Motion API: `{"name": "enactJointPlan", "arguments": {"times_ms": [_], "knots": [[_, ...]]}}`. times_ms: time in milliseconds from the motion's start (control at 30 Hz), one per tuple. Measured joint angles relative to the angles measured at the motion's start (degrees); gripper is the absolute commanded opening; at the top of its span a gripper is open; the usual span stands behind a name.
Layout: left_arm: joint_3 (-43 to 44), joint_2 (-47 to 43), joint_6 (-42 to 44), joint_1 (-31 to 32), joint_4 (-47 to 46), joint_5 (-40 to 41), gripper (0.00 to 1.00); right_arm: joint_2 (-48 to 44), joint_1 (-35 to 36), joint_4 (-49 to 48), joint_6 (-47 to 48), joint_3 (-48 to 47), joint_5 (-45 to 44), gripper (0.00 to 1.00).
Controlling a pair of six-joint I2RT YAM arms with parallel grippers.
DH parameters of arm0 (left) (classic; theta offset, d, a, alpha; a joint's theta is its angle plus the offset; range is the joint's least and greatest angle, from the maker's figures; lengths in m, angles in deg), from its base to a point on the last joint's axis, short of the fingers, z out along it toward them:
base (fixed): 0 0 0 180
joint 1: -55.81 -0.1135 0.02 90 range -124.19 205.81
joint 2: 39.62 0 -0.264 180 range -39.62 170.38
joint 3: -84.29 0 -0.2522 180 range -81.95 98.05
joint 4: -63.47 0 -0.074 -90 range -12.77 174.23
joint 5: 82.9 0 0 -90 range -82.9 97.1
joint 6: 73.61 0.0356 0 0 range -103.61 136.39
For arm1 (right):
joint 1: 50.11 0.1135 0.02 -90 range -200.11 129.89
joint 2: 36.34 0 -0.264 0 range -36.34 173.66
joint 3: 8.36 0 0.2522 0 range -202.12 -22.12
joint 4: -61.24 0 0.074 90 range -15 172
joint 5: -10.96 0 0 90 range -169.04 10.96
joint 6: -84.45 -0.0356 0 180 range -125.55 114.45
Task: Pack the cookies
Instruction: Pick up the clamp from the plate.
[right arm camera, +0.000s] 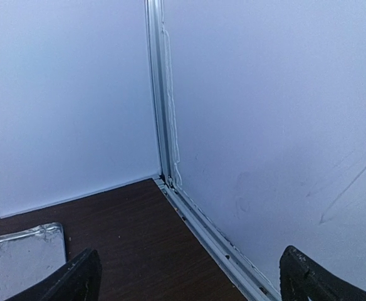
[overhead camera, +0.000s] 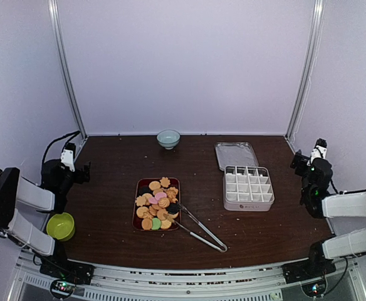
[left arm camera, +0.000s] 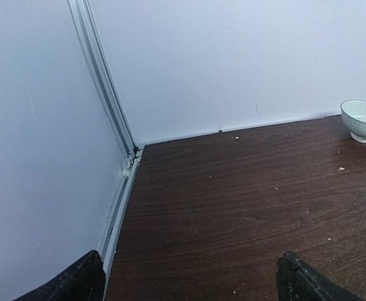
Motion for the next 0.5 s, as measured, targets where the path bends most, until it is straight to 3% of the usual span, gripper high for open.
{"name": "enactJointPlan", "arguments": {"times_ms": [133, 333, 433, 500], "knots": [[6.9, -2.5, 0.2, 0.0, 13.9, -1.2, 0.98, -7.5, 0.0, 11.6, 1.7, -7.8, 3.6, 1.00], [34.9, -2.6, 4.4, 0.0, 44.4, -3.8, 0.89, -10.6, -0.1, 31.1, -5.4, -24.2, 7.6, 1.00], [47.0, -1.0, 7.6, 0.0, 59.5, -7.0, 0.88, -10.8, -0.2, 38.3, -7.6, -30.9, 16.2, 1.00], [50.4, -0.3, 9.1, 0.0, 66.1, -8.7, 0.88, -10.7, 1.4, 41.5, -7.7, -32.4, 21.7, 1.00]]}}
